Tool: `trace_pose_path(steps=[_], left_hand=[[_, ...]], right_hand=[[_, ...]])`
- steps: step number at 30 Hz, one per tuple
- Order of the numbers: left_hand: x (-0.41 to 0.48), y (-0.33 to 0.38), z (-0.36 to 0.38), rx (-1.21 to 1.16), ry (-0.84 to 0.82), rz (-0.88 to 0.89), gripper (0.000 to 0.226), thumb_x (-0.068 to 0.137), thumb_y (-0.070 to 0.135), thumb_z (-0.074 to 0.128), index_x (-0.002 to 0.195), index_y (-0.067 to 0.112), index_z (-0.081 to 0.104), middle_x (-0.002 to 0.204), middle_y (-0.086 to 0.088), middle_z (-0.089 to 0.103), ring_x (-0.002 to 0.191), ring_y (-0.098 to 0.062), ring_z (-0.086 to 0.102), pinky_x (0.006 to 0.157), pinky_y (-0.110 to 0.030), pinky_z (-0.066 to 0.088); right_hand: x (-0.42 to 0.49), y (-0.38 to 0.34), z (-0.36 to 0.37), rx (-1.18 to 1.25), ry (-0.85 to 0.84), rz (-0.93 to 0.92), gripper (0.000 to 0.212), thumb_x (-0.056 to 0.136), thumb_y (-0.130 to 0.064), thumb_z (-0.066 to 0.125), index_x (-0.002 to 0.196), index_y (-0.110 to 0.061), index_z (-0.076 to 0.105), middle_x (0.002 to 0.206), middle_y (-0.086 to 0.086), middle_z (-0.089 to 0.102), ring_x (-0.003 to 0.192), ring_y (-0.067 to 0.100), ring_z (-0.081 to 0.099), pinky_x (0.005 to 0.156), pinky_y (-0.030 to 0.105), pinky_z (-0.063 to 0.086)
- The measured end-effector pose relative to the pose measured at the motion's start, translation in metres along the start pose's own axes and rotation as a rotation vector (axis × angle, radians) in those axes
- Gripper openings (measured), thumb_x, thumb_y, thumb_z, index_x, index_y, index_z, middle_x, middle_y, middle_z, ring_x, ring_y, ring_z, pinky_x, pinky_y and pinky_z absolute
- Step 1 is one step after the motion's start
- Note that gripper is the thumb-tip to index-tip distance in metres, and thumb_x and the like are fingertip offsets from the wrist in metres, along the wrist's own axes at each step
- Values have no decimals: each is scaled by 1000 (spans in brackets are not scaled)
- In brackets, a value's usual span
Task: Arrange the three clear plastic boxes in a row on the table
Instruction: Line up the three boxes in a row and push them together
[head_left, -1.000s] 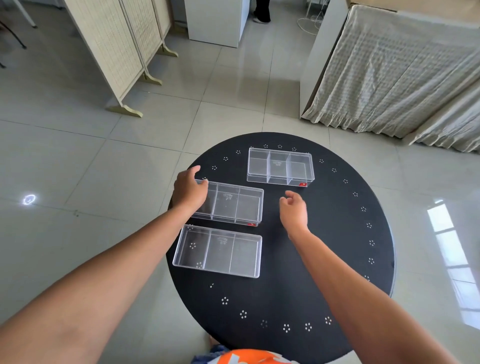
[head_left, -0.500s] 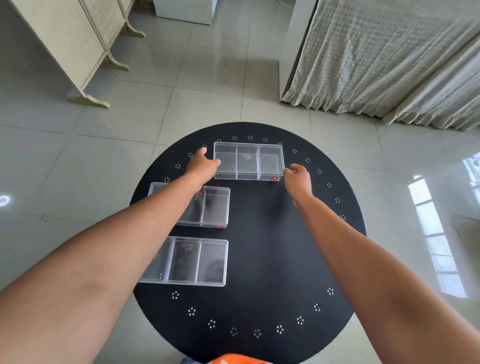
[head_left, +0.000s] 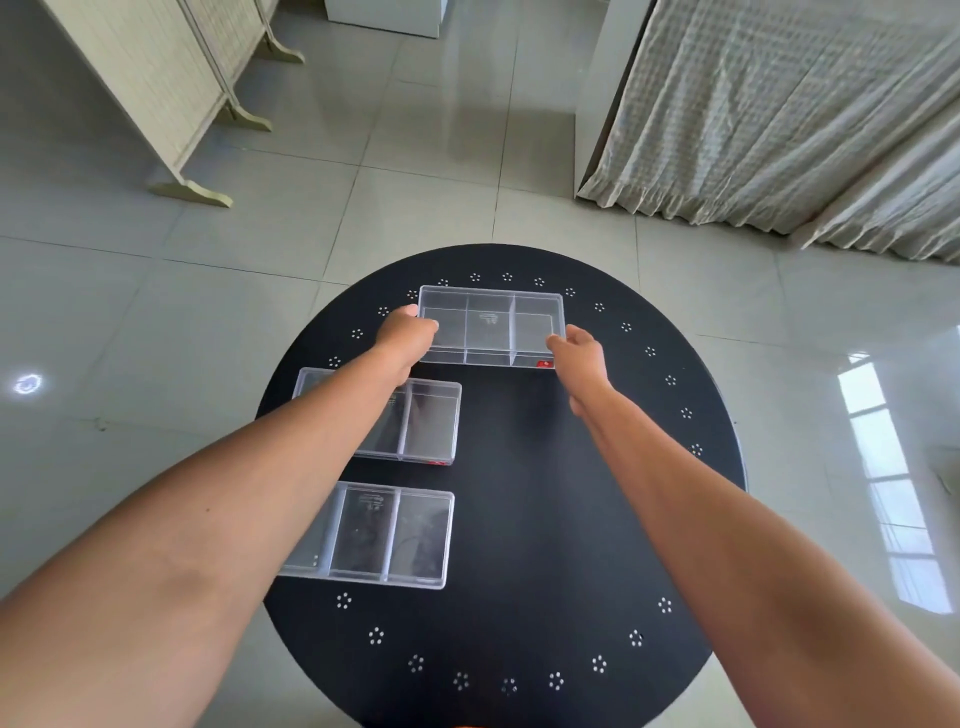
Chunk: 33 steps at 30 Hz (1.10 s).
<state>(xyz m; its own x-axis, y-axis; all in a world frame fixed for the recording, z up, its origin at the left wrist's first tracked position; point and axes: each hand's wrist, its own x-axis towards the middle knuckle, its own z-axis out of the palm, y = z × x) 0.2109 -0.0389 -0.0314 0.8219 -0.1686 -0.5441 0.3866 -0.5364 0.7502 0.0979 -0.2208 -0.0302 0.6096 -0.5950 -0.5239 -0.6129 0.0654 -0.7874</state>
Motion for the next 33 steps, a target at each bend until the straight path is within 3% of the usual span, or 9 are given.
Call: trace_pose_path(steps=[3, 7, 13, 16, 20, 25, 27, 30, 33], left_hand=[[2, -6, -21, -15, 41, -1, 27, 92, 10, 45, 112, 2, 61, 85, -7, 54, 65, -15, 49, 49, -25, 26], [10, -17, -58, -3, 88, -24, 15, 87, 10, 45, 76, 14, 54, 78, -2, 51, 65, -17, 41, 58, -24, 29], [21, -39, -102, 3, 79, -20, 38, 89, 1, 33, 107, 10, 65, 103, -5, 61, 96, -21, 52, 84, -27, 38], [27, -50, -114, -12, 67, -45, 31, 88, -1, 30, 96, 9, 59, 102, -10, 58, 98, -22, 50, 86, -25, 36], [22, -56, -121, -77, 61, -58, 41, 93, 1, 31, 123, 5, 58, 134, -13, 57, 123, -26, 50, 106, -32, 31], [15, -57, -122, -103, 11, -53, 58, 99, 4, 37, 156, 12, 26, 163, -6, 27, 149, -26, 27, 122, -43, 21], [15, -60, -124, -105, -21, -46, 59, 101, 8, 38, 157, 13, 22, 164, -7, 24, 150, -27, 25, 122, -45, 20], [12, -64, -126, -125, -44, -41, 60, 101, 15, 40, 157, 14, 19, 165, -7, 21, 150, -26, 23, 122, -47, 21], [7, -69, -130, -137, -11, -23, 61, 102, 19, 41, 157, 13, 17, 165, -6, 20, 151, -26, 22, 121, -48, 22]], right_hand=[[-6, -3, 20, 1, -36, -18, 29, 93, -14, 45, 113, -23, 64, 100, -8, 71, 79, 9, 65, 66, 22, 46], [-19, -10, 49, -12, -95, -36, 29, 90, -16, 44, 108, -23, 66, 102, -8, 73, 88, 13, 65, 68, 23, 45], [-35, -19, 87, -19, -139, -62, 24, 93, -16, 48, 107, -26, 64, 101, -9, 71, 82, 6, 63, 67, 21, 43], [-40, -20, 100, -35, -154, -59, 28, 93, -16, 47, 114, -21, 66, 103, -7, 71, 78, 5, 61, 62, 19, 41], [-45, -18, 110, -53, -143, -48, 21, 94, -17, 47, 108, -18, 62, 91, -9, 66, 74, 6, 57, 66, 24, 43], [-48, -15, 115, -79, -107, -49, 23, 95, -17, 47, 114, -19, 60, 89, -12, 63, 79, 9, 57, 64, 25, 42], [-52, -17, 113, -93, -114, -51, 28, 97, -18, 47, 122, -18, 59, 103, -7, 66, 93, 18, 60, 71, 28, 46], [-58, -20, 111, -115, -107, -30, 40, 99, -16, 46, 139, -9, 51, 137, 10, 60, 125, 31, 56, 99, 41, 46], [-59, -18, 111, -111, -109, -13, 54, 98, -20, 48, 150, -10, 38, 147, 9, 51, 133, 27, 50, 98, 34, 41]])
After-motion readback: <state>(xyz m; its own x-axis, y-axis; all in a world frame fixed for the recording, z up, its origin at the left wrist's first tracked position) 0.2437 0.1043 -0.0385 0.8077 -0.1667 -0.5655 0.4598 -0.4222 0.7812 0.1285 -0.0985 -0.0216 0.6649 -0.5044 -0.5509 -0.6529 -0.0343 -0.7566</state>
